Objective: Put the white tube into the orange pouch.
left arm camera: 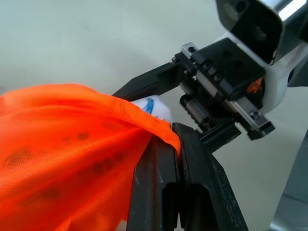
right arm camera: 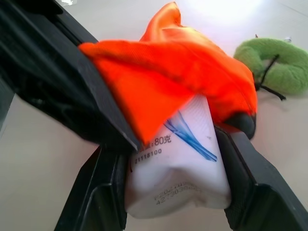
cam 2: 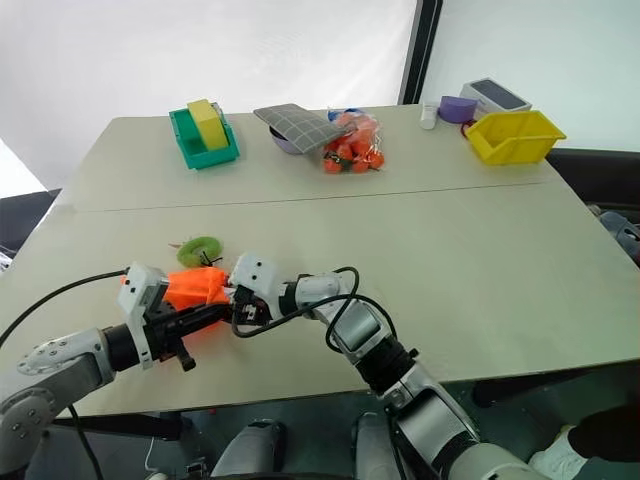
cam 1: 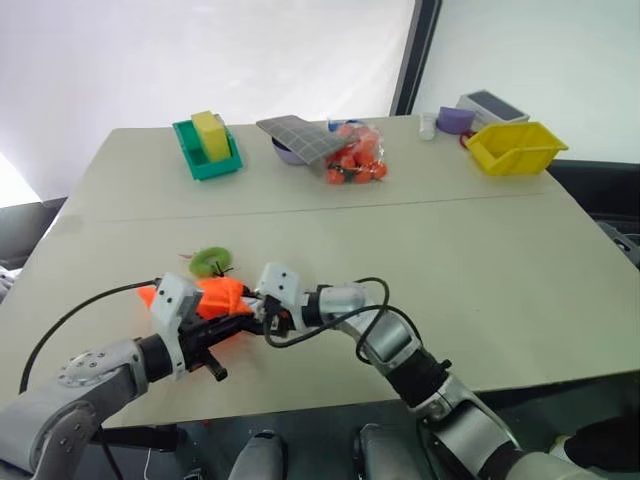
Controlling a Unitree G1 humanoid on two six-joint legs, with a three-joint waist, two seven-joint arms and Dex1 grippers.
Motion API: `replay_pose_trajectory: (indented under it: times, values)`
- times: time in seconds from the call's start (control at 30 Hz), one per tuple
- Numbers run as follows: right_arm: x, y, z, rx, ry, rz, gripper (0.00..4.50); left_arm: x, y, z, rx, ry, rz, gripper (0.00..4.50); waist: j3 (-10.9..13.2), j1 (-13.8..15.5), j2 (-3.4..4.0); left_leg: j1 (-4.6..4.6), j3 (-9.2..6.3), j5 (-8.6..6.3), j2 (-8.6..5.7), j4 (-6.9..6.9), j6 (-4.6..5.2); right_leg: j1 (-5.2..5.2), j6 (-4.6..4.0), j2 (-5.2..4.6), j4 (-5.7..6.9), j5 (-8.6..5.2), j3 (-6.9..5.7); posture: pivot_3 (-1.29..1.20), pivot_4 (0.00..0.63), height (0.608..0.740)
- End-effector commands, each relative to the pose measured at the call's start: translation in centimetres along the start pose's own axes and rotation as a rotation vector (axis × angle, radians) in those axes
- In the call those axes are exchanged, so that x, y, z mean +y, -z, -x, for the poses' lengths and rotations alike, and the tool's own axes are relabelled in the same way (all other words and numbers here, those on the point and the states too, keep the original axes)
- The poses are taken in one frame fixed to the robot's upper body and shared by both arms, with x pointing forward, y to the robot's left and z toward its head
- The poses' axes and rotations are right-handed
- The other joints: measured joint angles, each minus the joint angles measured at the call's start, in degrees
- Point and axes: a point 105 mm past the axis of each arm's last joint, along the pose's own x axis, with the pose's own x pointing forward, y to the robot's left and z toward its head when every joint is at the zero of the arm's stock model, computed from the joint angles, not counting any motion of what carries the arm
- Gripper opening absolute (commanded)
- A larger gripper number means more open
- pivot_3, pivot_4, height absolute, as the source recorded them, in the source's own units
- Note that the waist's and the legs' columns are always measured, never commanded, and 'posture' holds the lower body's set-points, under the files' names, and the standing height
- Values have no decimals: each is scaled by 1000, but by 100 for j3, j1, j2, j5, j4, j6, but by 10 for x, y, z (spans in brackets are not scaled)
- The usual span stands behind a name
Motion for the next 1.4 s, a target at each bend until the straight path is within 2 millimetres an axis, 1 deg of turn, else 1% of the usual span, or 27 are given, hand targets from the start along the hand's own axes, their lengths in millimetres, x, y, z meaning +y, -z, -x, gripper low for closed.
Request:
replay_pose_trajectory:
  times: [0.03, 0.1, 0.23, 0.4, 0.47, 0.5, 0.57, 0.6, 0.77, 0.87, 0.93, 1.1, 1.23, 1.3, 1.37, 1.4]
  values:
    - [8, -25, -13, -33, -41, 113, 2153, -30, -5, -8, -9, 115, -46, 0, 0, 2, 1, 1, 0, 0, 0, 0, 0, 1, 1, 0, 0, 0, 0, 0, 150, 740]
    - [13, -30, -16, -44, -65, 128, 2153, -32, -5, -10, -12, 123, -44, 0, 1, 3, 2, 1, -1, 0, 0, 0, 0, 0, 5, 0, 0, -3, 0, 0, 150, 740]
    - [18, -32, -19, -42, -96, 177, 2153, -37, -3, -13, -7, 139, -44, 0, 1, -7, 2, -1, 0, 0, 0, 0, 0, 0, 6, 0, -1, -4, 0, 0, 150, 740]
    - [12, -33, -19, -46, -72, 167, 2153, -37, 0, -11, 1, 137, -41, 0, 2, -8, 2, -1, -2, 0, 0, -1, 0, -2, 6, 2, 2, -4, 0, 0, 150, 740]
    - [10, -31, -14, -51, -67, 152, 2870, -33, 1, -8, 9, 122, -38, 0, 2, -9, 2, -1, -2, 0, 0, -1, 0, -2, 6, 2, 2, -4, 0, 0, 150, 740]
    - [9, -29, -11, -55, -64, 145, 3114, -31, 3, -5, 14, 113, -33, 0, 2, -8, 3, -1, -2, 0, 0, -1, 0, -2, 6, 2, 1, -4, 0, 0, 150, 740]
    - [7, -27, -1, -72, -51, 130, 4078, -26, 6, 2, 28, 93, -25, 0, 2, -9, 3, -2, -2, 0, 0, -1, 0, -3, 6, 2, 1, -4, 0, 0, 150, 740]
    - [7, -26, 5, -83, -49, 122, 4458, -24, 9, 5, 36, 85, -18, 0, 2, -9, 3, -3, -2, 0, 0, -1, 0, -4, 6, 2, 0, -4, 0, 0, 150, 740]
    - [5, -22, 40, -107, -64, 88, 4458, -15, 29, 26, 110, 54, 27, 0, 3, -4, 5, -17, -1, 0, 0, -1, 0, -23, 19, -1, -3, -13, 0, 0, 150, 740]
    - [1, -18, 55, -102, -55, 65, 4458, -9, 42, 41, 181, 35, 31, 0, 3, -19, 5, -23, 1, -1, 0, 1, 0, -42, 16, -1, -2, -12, 1, 0, 150, 740]
    - [-3, -15, 62, -97, -35, 50, 4458, 0, 48, 50, 214, 3, 29, 0, 3, -16, 4, -25, 1, -1, 4, 0, 0, -56, 14, 0, -2, -11, 0, 0, 150, 740]
    - [-13, -7, 70, -84, 40, 26, 4458, 31, 56, 77, 275, -113, -8, 0, 4, -14, 7, -40, 1, -2, 6, 1, -1, -68, 4, -3, -11, -12, -4, 0, 150, 740]
    - [-16, -4, 70, -83, 59, 13, 4458, 48, 53, 91, 275, -169, -37, 0, 4, -6, 6, -53, 4, -2, 4, 1, -1, -75, 2, -6, -16, -11, -4, 0, 150, 740]
    - [-18, -4, 69, -85, 79, 4, 4458, 49, 50, 91, 268, -165, -60, 0, 4, -4, 6, -53, 3, -2, 4, 0, -1, -75, 0, -6, -16, -9, -5, 0, 150, 740]
    - [-25, -3, 66, -86, 118, -21, 4458, 44, 42, 86, 221, -125, -45, 0, 3, -3, 6, -53, 3, -2, 5, -1, -1, -75, -3, -6, -15, -8, -6, 0, 150, 740]
    - [-28, -3, 64, -87, 135, -37, 4490, 39, 37, 82, 193, -89, -23, 269, 3, -3, 5, -52, 2, -2, 5, -1, -1, -75, -1, -6, -13, -9, -6, 0, 150, 740]
